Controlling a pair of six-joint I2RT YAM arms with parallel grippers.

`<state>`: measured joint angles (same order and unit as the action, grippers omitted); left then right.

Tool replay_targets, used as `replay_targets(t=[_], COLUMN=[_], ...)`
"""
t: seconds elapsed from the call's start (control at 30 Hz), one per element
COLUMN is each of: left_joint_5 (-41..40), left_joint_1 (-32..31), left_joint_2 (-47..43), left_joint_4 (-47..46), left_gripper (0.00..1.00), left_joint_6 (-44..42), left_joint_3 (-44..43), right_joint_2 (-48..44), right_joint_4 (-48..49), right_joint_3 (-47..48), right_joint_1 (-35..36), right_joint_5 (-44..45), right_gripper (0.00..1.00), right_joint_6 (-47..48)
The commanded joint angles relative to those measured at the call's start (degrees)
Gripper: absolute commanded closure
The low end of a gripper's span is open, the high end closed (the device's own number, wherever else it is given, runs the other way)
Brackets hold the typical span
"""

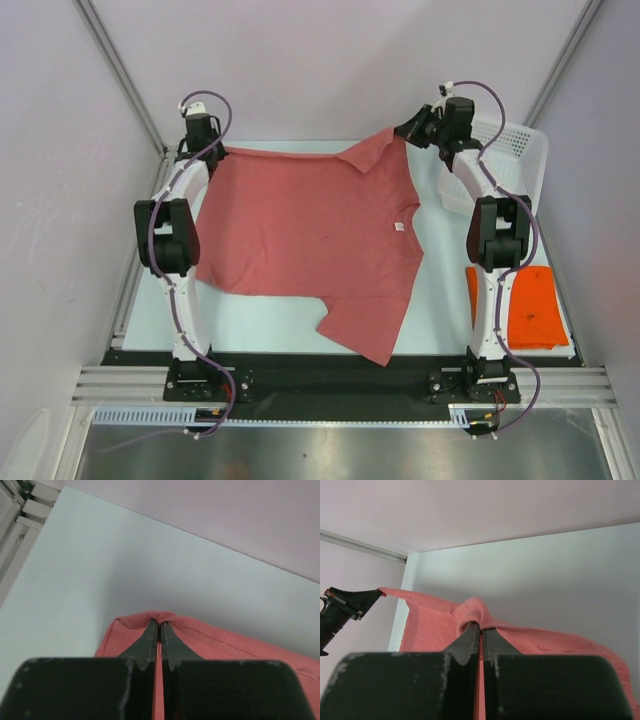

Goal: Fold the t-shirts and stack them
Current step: Flatten the tshirt out, then fold the tshirt

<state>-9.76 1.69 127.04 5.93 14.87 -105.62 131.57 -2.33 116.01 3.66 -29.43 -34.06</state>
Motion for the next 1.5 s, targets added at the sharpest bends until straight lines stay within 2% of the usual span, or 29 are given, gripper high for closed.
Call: replay_targets(t=[0.0, 0.33, 0.73, 0.87, 1.17, 1.3, 1.47], left_joint_5=[4.13, 12.39, 11.96, 15.99, 13.81, 10.65, 8.26], left_joint_1=[0.77, 3.14, 4.98, 5.6, 7.18, 7.18, 7.18], left_joint_2=[-0.39, -6.71, -10.94, -9.45, -6.2, -6.89, -6.55], left_joint_4=[0.92, 8.65, 22.71, 25.78, 30.1, 31.07, 31.51], left_gripper=[0.97, 1.0, 1.0, 1.0, 0.99, 0.87, 0.85], left_joint_6=[3.14, 7.71, 4.55, 3.32, -0.28, -4.14, -7.48], left_joint_3=[-2.31, 4.28, 6.22, 6.57, 3.85, 2.53, 2.7], right_joint_2=[-3.59, -12.29, -22.31, -23.64, -24.6, -24.87, -24.52], right_joint_4=[-0.04, -13.31, -18.67, -20.0, -23.86, -24.56, -25.62], right_joint_3=[-1.83, -10.44, -22.92, -26.26, -27.94, -27.76, -27.94], right_joint_1=[0.03, 0.29, -0.14, -0.67, -0.85, -0.85, -0.76], right_joint_5=[-0.45, 1.75, 0.16, -0.01, -0.63, -0.63, -0.72], right_gripper=[1.0, 1.0, 1.0, 1.0, 1.0, 1.0, 1.0], right_joint_6=[-0.56, -1.44, 0.57, 1.54, 3.48, 3.65, 3.83])
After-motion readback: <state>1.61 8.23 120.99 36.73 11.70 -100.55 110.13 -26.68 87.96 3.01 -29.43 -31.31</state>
